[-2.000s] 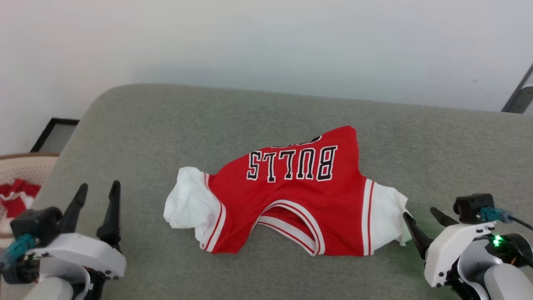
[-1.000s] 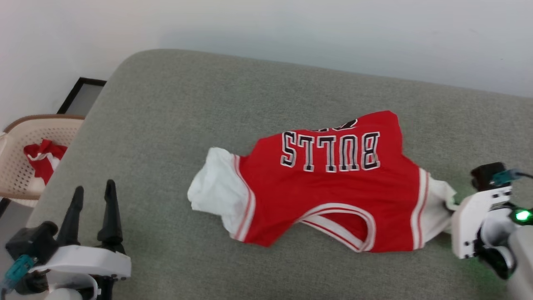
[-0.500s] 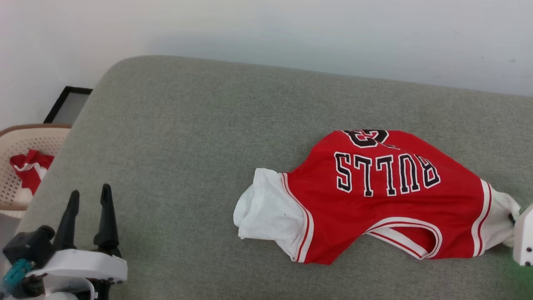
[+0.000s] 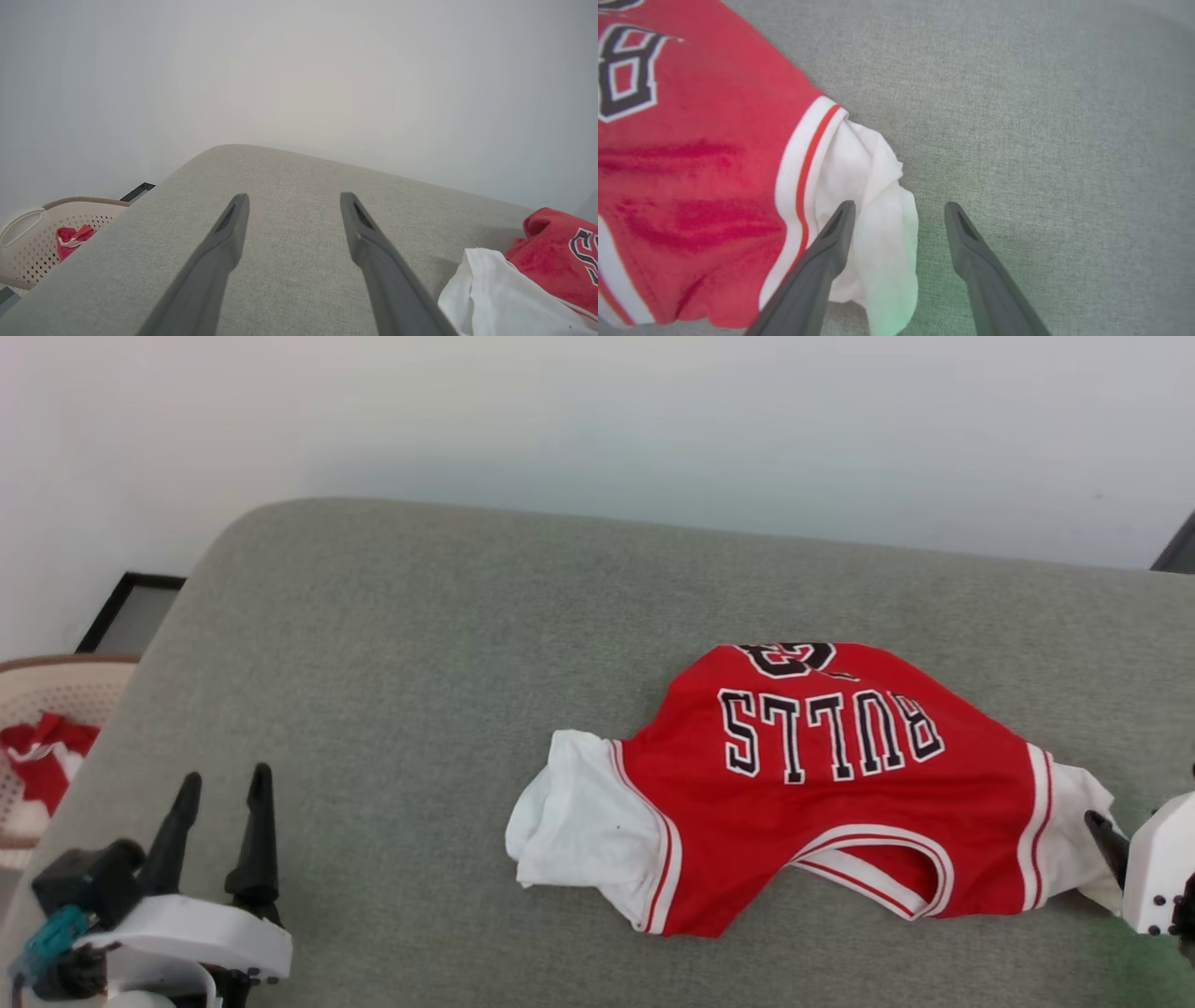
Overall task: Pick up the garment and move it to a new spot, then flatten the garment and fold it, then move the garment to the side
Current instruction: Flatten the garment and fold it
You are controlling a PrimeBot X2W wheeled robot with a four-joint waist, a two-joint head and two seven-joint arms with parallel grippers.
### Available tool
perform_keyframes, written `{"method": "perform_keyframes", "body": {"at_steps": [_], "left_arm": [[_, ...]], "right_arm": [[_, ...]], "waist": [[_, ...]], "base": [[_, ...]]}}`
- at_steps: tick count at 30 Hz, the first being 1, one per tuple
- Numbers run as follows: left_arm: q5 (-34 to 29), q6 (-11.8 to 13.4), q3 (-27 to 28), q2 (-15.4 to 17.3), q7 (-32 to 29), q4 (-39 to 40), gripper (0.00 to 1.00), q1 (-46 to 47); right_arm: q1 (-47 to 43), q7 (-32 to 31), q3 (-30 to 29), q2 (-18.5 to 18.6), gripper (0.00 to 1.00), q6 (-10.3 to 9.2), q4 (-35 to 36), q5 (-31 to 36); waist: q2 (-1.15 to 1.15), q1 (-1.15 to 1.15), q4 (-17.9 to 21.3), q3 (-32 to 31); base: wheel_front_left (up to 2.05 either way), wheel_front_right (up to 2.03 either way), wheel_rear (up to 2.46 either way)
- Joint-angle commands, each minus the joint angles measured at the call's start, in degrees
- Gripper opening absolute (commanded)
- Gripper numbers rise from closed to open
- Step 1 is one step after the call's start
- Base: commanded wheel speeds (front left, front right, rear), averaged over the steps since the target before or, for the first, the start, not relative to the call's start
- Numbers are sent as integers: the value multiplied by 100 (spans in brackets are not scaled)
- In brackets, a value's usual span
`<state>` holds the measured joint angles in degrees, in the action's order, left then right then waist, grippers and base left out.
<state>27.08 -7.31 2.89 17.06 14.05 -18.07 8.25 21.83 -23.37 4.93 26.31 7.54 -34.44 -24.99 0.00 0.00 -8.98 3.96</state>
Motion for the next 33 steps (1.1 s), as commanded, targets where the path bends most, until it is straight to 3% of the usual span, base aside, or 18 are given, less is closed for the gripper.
{"method": "perform_keyframes", "body": {"at_steps": [1,10,19,26,33], "left_arm": [[37,-17,-52,59,-42,26,100,59],[711,-22,-890,740,-1223,572,100,270],[1557,-22,-1628,1342,-2807,1016,100,795],[2141,105,-1991,1376,-4394,882,100,1309],[2297,347,-2502,1293,-5792,630,100,1787]], "right_arm": [[-87,43,-48,11,100,-10,76,-44],[-529,782,-660,-153,100,-11,1126,242],[-1159,1723,-1469,-846,100,-11,2339,950],[-1494,2012,-1842,-1305,100,-10,2888,1240],[-1559,1939,-1989,-1534,100,-10,3102,1354]], "waist": [[0,0,100,-95],[0,0,452,-345],[0,0,857,-453],[0,0,1084,-432],[0,0,1226,-357]], "base": [[0,0,0],[0,0,0],[0,0,0],[0,0,0],[0,0,0]]}}
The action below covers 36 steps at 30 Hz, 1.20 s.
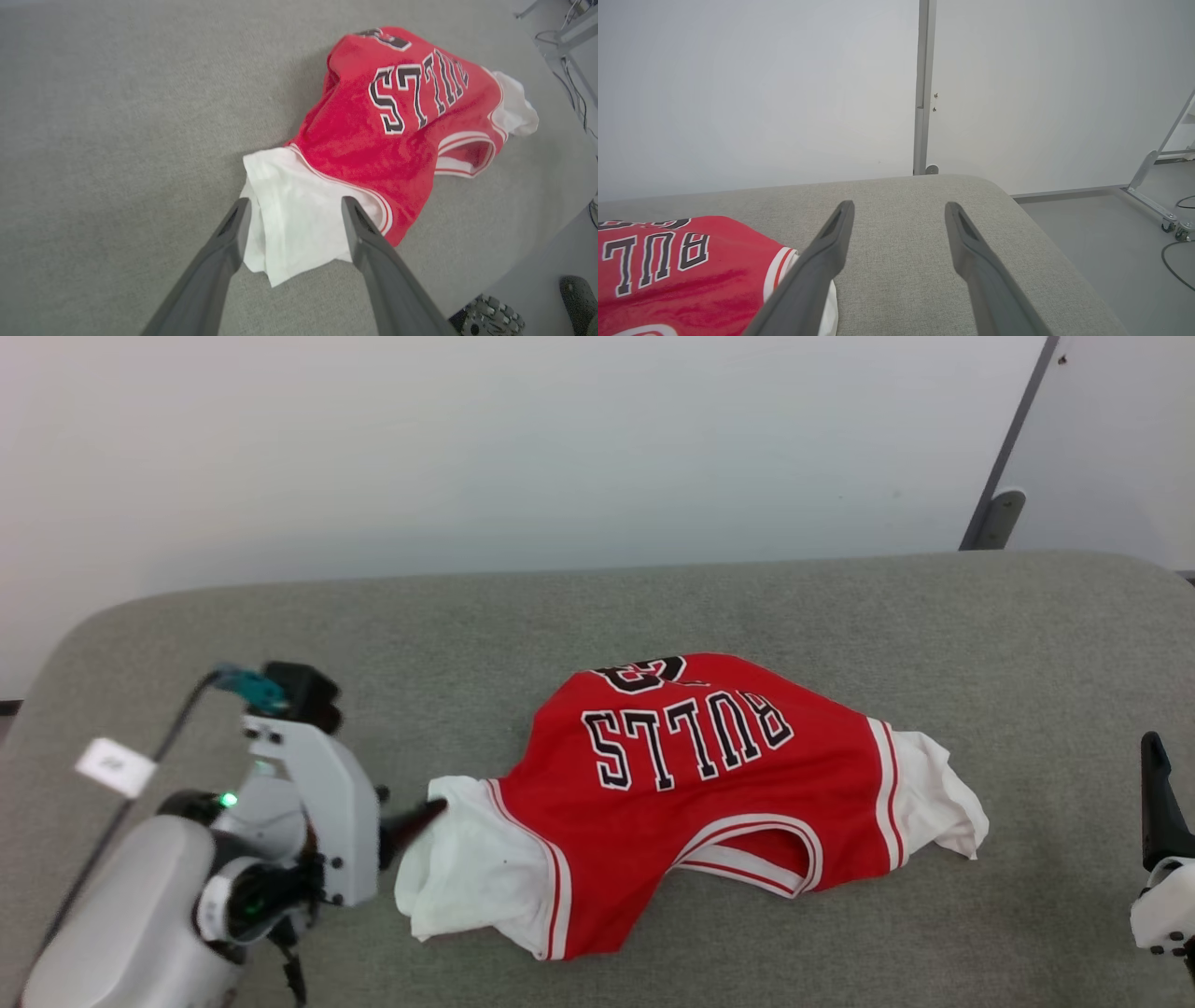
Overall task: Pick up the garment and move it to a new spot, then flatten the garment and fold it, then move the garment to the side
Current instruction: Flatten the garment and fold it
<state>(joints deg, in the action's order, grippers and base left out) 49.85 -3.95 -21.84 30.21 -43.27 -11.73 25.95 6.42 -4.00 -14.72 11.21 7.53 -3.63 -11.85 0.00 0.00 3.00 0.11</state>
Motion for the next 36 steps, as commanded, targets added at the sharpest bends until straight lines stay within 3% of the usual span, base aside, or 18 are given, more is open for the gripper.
{"method": "perform_keyframes", "body": {"at_steps": [1,9,14,36], "left_arm": [[17,31,-111,-31,-244,-40,100,79],[-52,418,-572,-43,-1401,-409,100,342],[-124,528,-726,-79,-1668,-679,100,457],[-313,75,-886,-503,-695,-2681,100,831]], "right_arm": [[2,-11,-45,-35,100,-9,42,47],[156,-47,-55,-49,100,-9,83,41],[235,-78,-56,-52,100,-9,123,55],[517,-138,48,77,100,-9,128,-44]], "waist": [[0,0,46,47],[0,0,148,191],[0,0,170,282],[0,0,216,695]], "base": [[0,0,0],[0,0,0],[0,0,0],[0,0,0]]}}
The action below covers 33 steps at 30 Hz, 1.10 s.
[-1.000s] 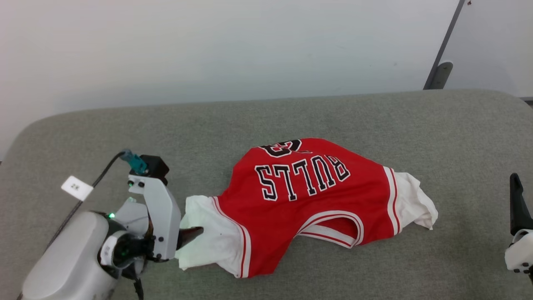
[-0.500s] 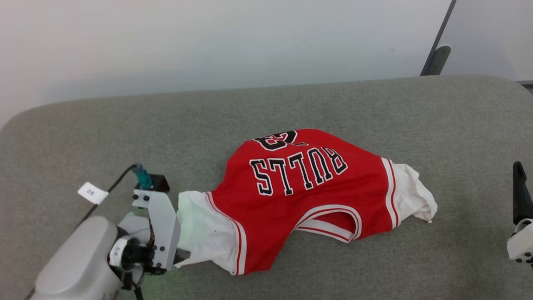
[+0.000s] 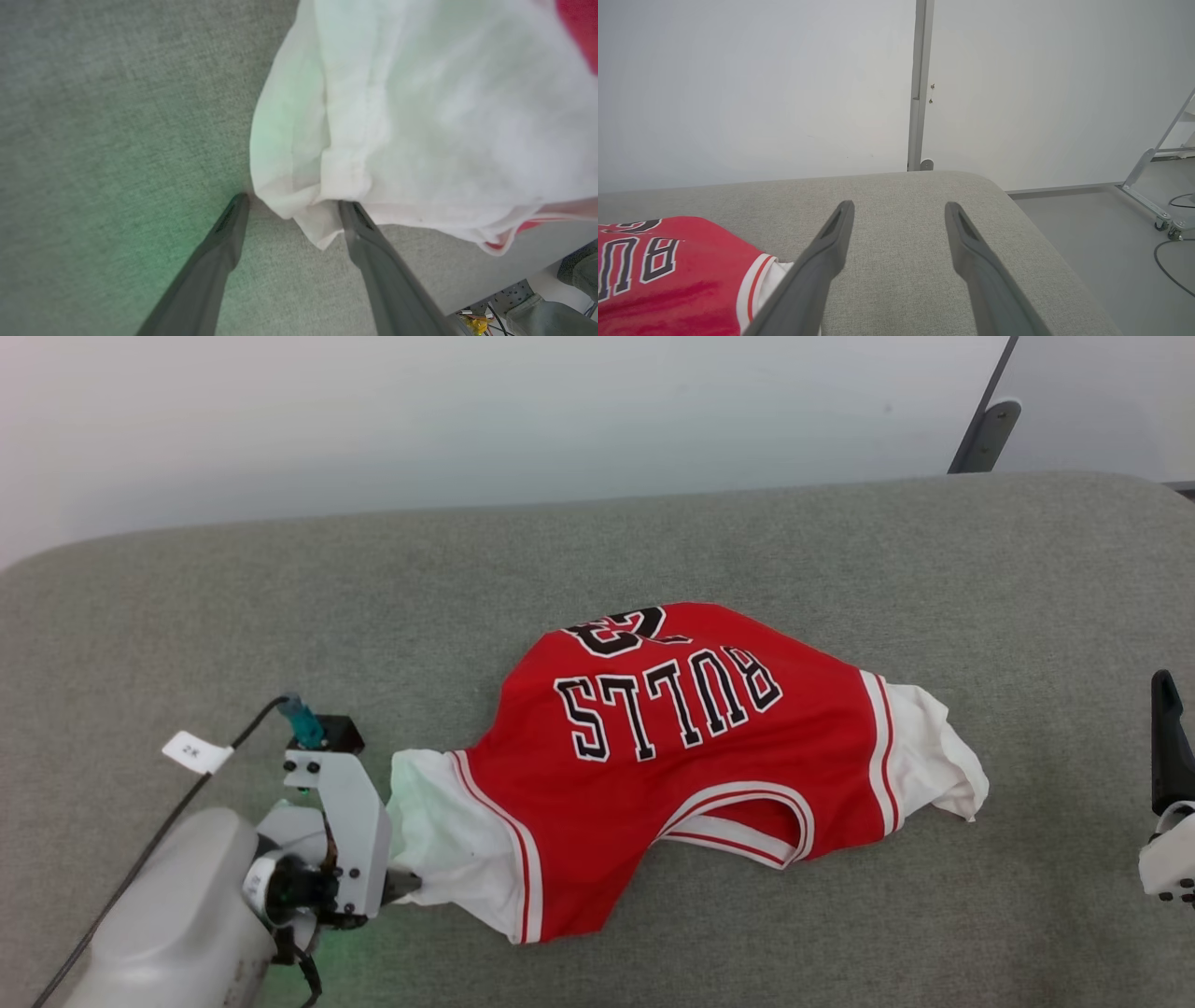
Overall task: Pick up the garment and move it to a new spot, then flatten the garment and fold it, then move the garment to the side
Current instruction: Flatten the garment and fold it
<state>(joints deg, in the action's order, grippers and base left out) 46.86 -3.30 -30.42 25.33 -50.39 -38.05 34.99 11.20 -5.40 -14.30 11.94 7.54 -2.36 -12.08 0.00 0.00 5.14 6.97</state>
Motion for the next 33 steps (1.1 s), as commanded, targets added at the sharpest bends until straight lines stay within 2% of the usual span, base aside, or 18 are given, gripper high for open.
{"method": "perform_keyframes", "body": {"at_steps": [1,2,3,4,8,12,19,33], "left_arm": [[-1,-25,-41,-51,32,-142,100,-60],[8,-57,-54,-83,64,-217,100,-39],[36,-72,-54,-110,74,-309,60,-25],[65,-112,-46,-138,91,-380,0,-7],[148,-223,-77,-223,97,-615,0,88],[130,-292,-53,-125,260,-746,0,255],[47,-349,-76,75,547,-854,0,417],[133,-388,-288,-119,808,-923,0,592]], "right_arm": [[60,-3,14,9,100,-10,-1,-18],[78,-6,21,12,100,-10,-4,-16],[85,-3,24,14,100,-10,-9,-14],[85,-14,31,17,100,-10,-18,-17],[89,-68,56,41,100,-11,-51,-52],[35,-269,193,104,100,-10,-106,-165],[-128,-1205,896,404,100,-10,-440,-754],[642,-2497,1666,858,100,-10,-1786,-1337]], "waist": [[0,0,2,20],[0,0,0,30],[0,0,-5,40],[0,0,-10,48],[0,0,-44,75],[0,0,-101,117],[0,0,-244,172],[0,0,-587,327]], "base": [[0,0,0],[0,0,0],[0,0,0],[0,0,0],[0,0,0],[0,0,0],[0,0,0],[0,0,0]]}}
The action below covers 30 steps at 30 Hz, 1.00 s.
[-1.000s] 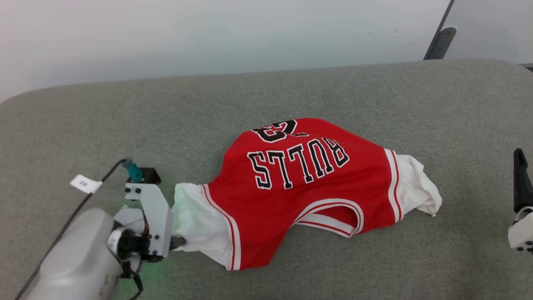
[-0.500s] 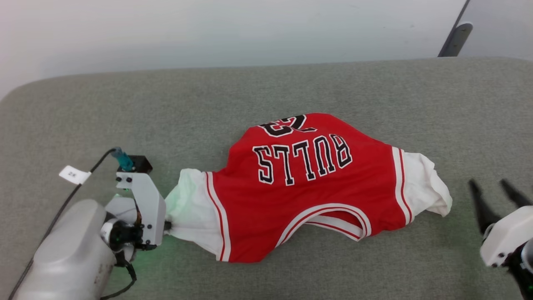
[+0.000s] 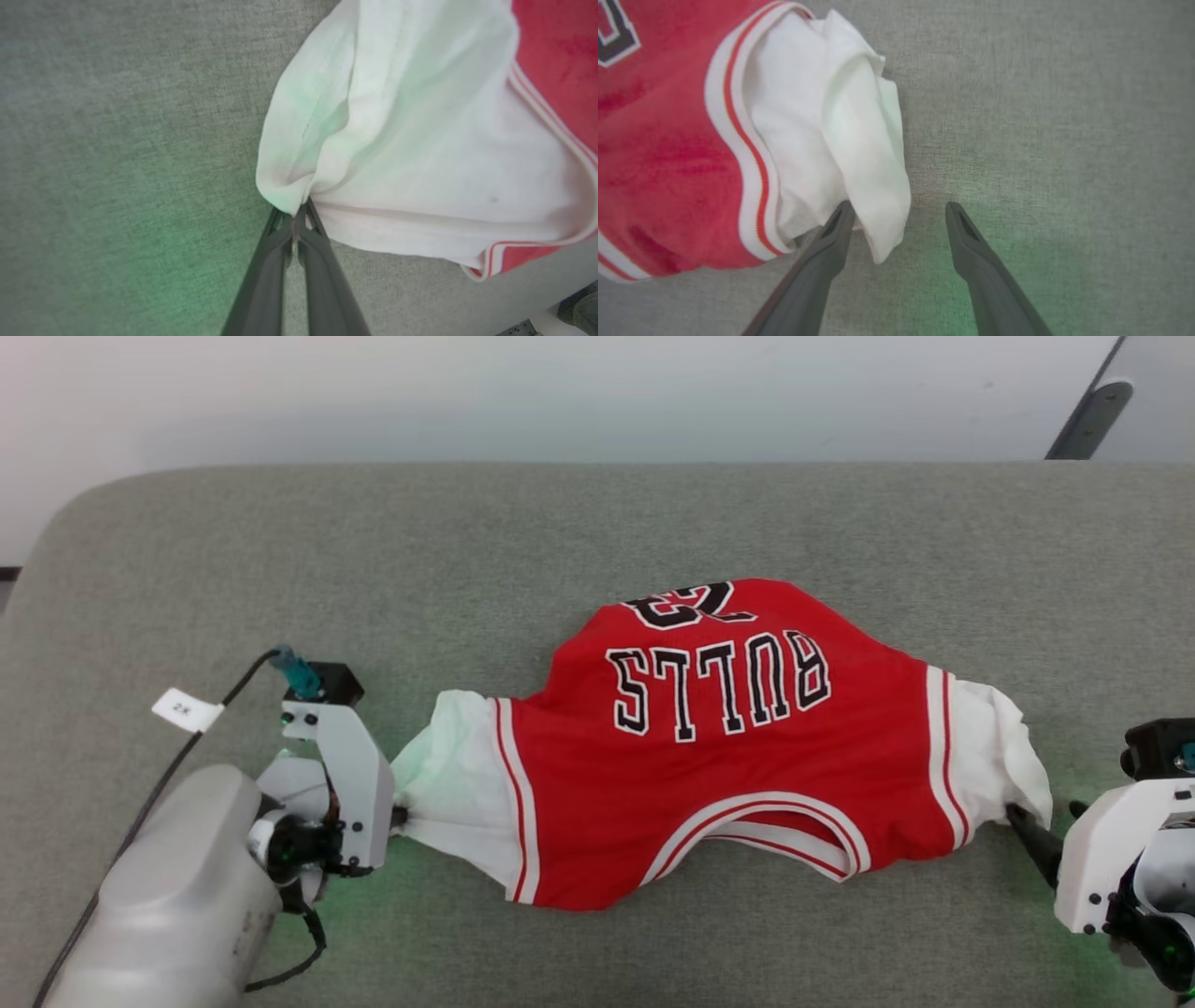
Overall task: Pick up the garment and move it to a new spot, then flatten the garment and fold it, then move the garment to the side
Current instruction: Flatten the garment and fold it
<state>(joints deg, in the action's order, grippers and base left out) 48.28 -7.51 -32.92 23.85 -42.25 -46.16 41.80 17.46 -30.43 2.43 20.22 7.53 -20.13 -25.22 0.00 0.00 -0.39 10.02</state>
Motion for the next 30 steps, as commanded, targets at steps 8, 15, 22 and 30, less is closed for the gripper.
{"method": "perform_keyframes", "body": {"at_steps": [8,15,22,30], "left_arm": [[67,22,-147,-45,138,-152,0,-1],[160,17,-190,59,261,5,0,247],[224,13,-119,252,262,465,0,793],[195,76,114,360,323,1063,0,1708]], "right_arm": [[348,-261,282,73,0,-9,-829,-142],[726,14,445,197,0,-9,-733,-541],[1196,174,370,246,0,-9,-82,-1150],[2111,209,238,135,0,-9,551,-1515]], "waist": [[0,0,-159,58],[0,0,-189,9],[0,0,-164,-202],[0,0,-156,-479]], "base": [[0,0,0],[0,0,0],[0,0,0],[0,0,0]]}}
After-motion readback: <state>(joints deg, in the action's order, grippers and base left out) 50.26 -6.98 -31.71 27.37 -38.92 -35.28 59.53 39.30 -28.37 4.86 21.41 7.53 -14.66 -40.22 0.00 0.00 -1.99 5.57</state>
